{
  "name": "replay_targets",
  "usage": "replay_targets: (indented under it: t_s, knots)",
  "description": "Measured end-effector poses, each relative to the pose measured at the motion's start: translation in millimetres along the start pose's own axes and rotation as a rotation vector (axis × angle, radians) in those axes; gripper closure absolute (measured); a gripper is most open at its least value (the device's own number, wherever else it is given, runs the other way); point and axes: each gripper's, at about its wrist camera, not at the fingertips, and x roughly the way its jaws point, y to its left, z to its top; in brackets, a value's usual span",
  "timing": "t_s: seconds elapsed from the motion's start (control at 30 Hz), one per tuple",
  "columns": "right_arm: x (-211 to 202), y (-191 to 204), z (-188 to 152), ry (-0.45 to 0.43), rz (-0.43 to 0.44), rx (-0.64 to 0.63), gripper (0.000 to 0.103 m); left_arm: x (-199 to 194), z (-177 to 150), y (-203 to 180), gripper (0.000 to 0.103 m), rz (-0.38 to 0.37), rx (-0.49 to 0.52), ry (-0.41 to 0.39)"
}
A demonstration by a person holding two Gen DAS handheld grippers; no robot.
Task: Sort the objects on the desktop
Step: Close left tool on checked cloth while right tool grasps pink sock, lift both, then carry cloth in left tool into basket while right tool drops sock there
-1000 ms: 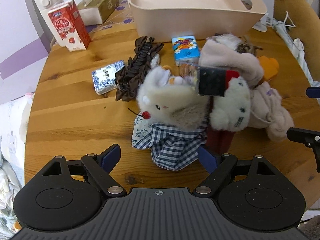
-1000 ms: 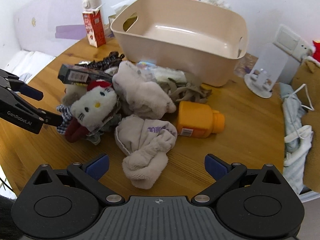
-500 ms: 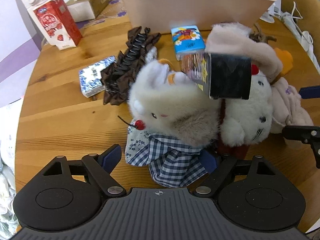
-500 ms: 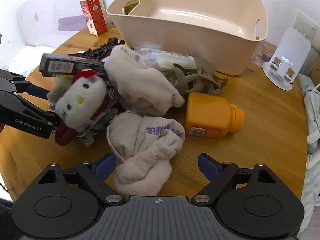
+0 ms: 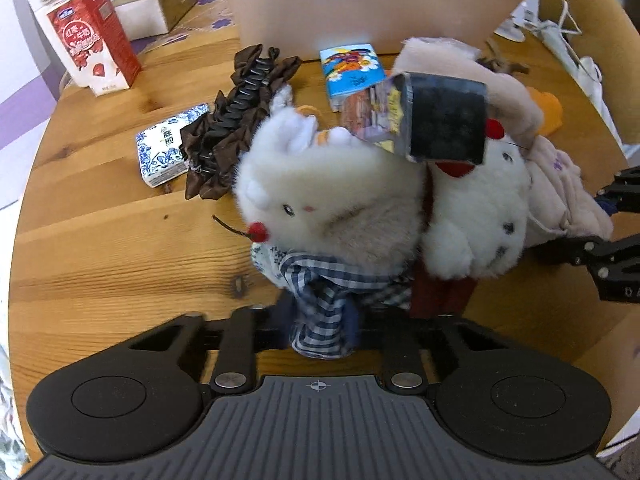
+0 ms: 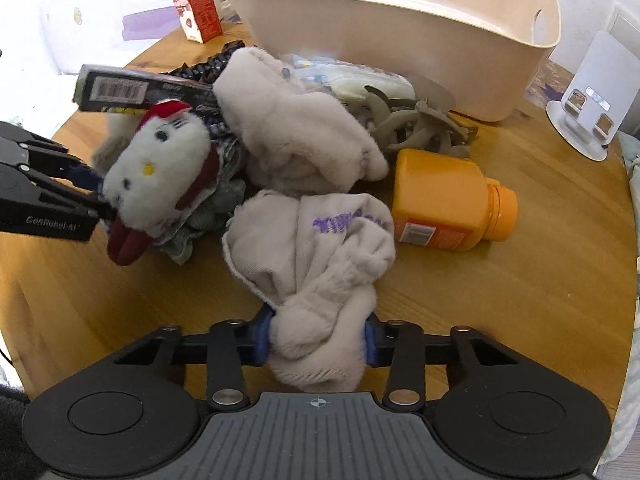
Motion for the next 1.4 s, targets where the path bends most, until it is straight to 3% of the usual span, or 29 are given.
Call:
replay_targets:
  t_s: [0.13,0.3,0.8,1.17,1.4]
  knots:
    - [-9,0,-6,-0.019,0.005,0.016,0.074,-4,-5,2,0.09,0.02,0.021,0.002]
    - [-23,5,-11,-0.042,-0.006,0.019,0.076,-20,-9,15,0.093,-0.007,0.01,-0.009]
    - [-82,10,3,-0.195,-0.095,0.043,0.076,-99,2,35,0.095,-0.029,0.006,-0.178]
    - [-122,-6,18,-0.293,-0.176,0.035,0.076,-143,32,43,0.095,-0.029,0.007,-0.289]
    - [-129,-26,37,-0.347,-0.209,0.034,0.076,-148,72,53,0.095,0.009,0.019,-0.355]
